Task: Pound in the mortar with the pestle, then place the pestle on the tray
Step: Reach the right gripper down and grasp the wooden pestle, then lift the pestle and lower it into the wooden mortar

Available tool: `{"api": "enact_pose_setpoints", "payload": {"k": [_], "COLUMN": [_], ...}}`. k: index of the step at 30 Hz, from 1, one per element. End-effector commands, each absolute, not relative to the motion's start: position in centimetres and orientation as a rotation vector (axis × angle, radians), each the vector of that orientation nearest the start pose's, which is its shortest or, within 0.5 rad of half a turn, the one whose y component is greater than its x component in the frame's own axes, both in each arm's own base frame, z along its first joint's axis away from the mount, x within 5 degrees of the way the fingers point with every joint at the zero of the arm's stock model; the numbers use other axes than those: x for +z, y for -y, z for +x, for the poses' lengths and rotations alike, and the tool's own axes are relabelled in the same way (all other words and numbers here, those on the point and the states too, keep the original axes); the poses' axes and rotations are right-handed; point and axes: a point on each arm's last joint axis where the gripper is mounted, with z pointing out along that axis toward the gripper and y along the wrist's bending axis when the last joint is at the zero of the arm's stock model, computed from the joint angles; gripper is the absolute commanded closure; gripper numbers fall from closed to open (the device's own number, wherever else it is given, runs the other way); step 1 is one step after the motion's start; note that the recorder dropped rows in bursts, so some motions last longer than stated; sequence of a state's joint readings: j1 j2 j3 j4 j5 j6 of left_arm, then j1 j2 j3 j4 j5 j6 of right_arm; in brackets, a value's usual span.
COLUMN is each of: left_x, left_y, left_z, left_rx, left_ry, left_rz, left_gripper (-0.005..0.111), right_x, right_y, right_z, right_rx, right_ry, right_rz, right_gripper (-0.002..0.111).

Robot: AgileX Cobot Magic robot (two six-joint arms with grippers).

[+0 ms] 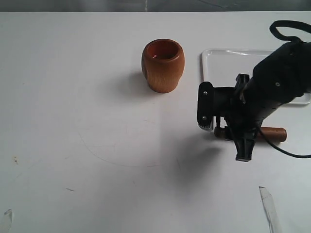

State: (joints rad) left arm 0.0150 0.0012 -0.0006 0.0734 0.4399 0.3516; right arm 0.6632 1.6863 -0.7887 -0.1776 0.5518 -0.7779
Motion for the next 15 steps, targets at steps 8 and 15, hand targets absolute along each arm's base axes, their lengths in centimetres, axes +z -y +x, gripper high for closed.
{"api": "enact_pose_setpoints", "payload": {"k": [8,15], "left_x": [17.4,17.4], "left_y": [-0.3,-0.3], "left_z": [5.1,5.1], "left_rx": [0.302,0.302], "left_ry": [-1.897,-1.897], "left_rz": [0.361,0.361], "left_gripper": [0.107,0.107], "right_x": [12.3,15.4], "right_y": [-16.5,-18.6], "right_z": [23.1,25.1], "right_rx": [-0.178,-0.090], "right_ry": [-2.099,-2.020], "right_rz": [-2.092,-1.658], "right_gripper": [0.081,0.108]}}
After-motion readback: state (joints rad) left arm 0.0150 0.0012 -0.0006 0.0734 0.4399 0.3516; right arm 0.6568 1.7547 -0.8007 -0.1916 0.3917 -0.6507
